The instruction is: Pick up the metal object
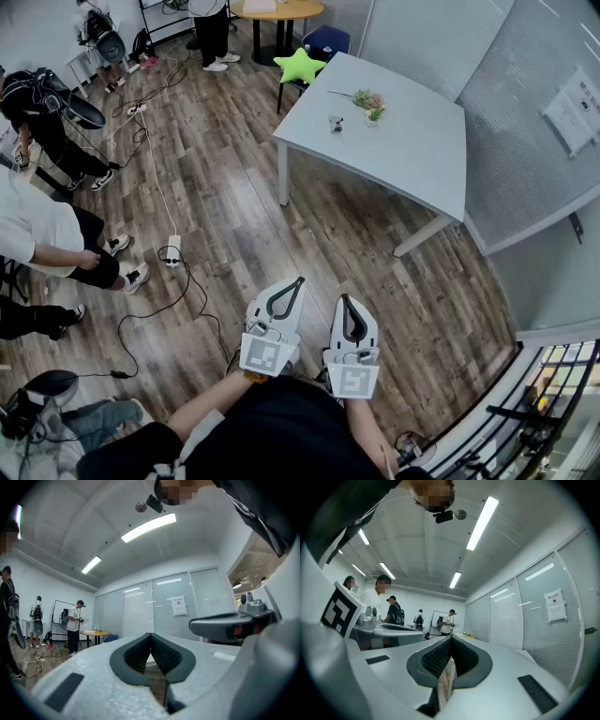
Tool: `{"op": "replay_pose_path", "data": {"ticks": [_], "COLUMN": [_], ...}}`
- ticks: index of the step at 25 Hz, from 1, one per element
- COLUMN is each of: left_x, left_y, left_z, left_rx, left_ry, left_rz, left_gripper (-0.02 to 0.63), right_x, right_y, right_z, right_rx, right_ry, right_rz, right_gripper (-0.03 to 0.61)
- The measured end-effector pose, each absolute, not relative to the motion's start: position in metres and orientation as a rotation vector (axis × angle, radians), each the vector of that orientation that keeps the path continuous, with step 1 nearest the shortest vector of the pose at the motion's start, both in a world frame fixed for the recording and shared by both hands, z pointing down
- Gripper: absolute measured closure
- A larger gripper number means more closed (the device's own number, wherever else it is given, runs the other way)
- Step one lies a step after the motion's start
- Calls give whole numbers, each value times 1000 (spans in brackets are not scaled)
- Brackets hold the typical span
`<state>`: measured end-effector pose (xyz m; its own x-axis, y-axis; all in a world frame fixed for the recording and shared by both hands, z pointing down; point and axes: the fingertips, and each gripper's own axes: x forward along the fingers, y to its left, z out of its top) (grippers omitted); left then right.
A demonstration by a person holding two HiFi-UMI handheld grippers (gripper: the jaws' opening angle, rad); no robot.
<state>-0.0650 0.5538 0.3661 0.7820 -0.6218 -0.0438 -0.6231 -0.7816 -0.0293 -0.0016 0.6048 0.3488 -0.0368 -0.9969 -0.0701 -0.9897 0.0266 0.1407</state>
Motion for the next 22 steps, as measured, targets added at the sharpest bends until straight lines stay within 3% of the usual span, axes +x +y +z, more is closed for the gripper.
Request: {"op": "replay_pose_path", "data": {"ticks": [11, 14, 22], "left_x": [-80, -85, -100], "left_y": [501, 473, 397], "left_z": [365, 361, 358], "left_rx": [-2948, -2936, -2957], "left_ry": [1030, 1008, 958], "left_rz": [66, 72, 99], "left_gripper": [603, 603, 603], "right_x": [-7, -9, -7], "right_y": [548, 520, 442], "right_z": [350, 344, 347], "right_rx": [2177, 2201, 2230], "right_ry": [-2215, -2220, -2107], "right_rz": [-174, -188, -182], "right_gripper": [575, 502, 485]}}
